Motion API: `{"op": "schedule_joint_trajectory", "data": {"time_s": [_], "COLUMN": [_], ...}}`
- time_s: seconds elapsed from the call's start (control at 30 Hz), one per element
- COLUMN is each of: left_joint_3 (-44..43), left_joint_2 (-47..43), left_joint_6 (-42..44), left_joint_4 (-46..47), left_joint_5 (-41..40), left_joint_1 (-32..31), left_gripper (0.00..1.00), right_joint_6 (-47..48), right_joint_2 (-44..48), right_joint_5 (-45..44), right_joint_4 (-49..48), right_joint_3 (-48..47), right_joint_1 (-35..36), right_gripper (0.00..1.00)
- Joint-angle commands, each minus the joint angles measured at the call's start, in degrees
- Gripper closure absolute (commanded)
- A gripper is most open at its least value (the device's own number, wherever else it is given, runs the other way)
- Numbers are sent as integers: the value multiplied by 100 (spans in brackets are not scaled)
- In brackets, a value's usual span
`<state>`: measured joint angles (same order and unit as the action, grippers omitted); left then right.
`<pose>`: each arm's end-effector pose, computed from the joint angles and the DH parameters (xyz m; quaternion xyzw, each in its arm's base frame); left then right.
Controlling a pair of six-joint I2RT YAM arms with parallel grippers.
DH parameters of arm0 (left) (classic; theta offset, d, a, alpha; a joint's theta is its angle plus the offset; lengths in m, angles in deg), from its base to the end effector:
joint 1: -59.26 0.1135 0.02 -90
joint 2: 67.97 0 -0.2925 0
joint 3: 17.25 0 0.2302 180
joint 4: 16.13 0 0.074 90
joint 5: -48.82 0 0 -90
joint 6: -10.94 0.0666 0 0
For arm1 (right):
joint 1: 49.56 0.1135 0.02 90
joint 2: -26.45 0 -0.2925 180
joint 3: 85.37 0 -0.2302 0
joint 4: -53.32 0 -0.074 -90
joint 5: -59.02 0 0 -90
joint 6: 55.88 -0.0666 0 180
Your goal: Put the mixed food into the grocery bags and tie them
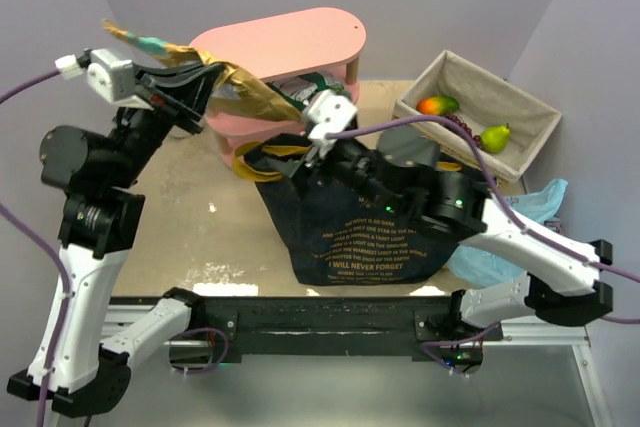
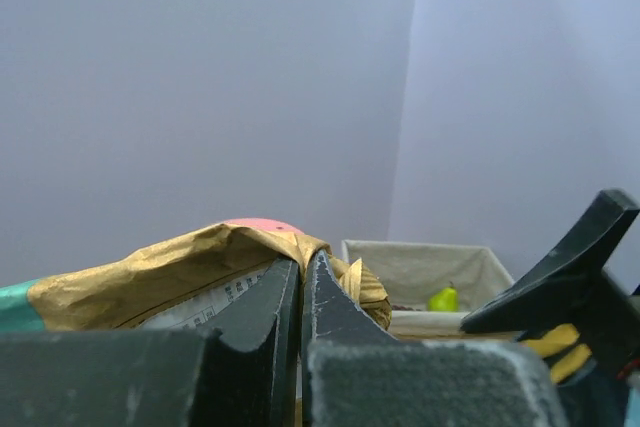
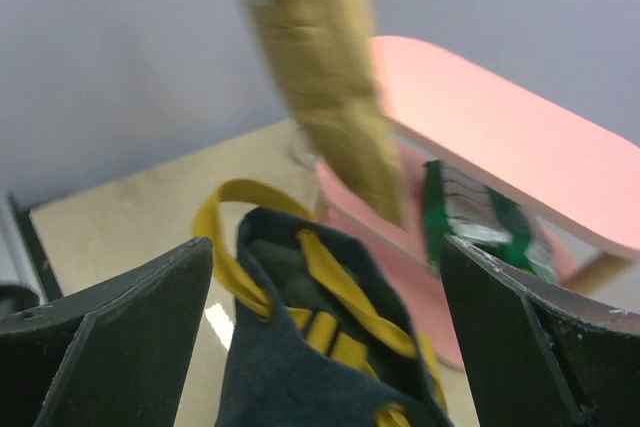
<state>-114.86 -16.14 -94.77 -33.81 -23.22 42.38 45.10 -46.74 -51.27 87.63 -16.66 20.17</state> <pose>0.1098 -0.0548 0.5731 0.1390 0.5066 -0.3147 0.7906 0.1092 0.2291 0.5446 -0.3376 0.5959 0.2476 0.6853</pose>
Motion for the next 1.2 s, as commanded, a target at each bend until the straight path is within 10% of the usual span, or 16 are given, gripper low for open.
{"op": "schedule_joint_trajectory", "data": {"time_s": [0.0, 0.33, 0.77, 0.9, 1.0, 1.17], "left_joint_3": [-205, -398, -381, -241, -117, -21], "left_joint_2": [248, 556, 626, 626, 714, 653], "left_joint_6": [-600, -864, -1365, -1576, -1516, 255], "left_joint_4": [739, 951, 1504, 1917, 2190, 1331], "left_joint_5": [928, 1456, 2168, 2588, 3088, 3206], "left_joint_1": [27, 27, 27, 27, 27, 27], "left_gripper": [100, 100, 100, 100, 100, 6], "right_joint_6": [904, 1749, 1609, 1398, 1143, 888], "right_joint_2": [-81, -583, -1171, -1172, -996, -583], "right_joint_5": [1132, -9, 1414, 1713, 1424, 387], "right_joint_4": [-952, -1638, -1560, -1639, -1700, -1526], "right_joint_3": [-366, -393, -858, -780, -683, -744], "right_joint_1": [5, -30, -821, -847, -874, -1242], "right_gripper": [1, 1, 4, 34, 87, 100]}}
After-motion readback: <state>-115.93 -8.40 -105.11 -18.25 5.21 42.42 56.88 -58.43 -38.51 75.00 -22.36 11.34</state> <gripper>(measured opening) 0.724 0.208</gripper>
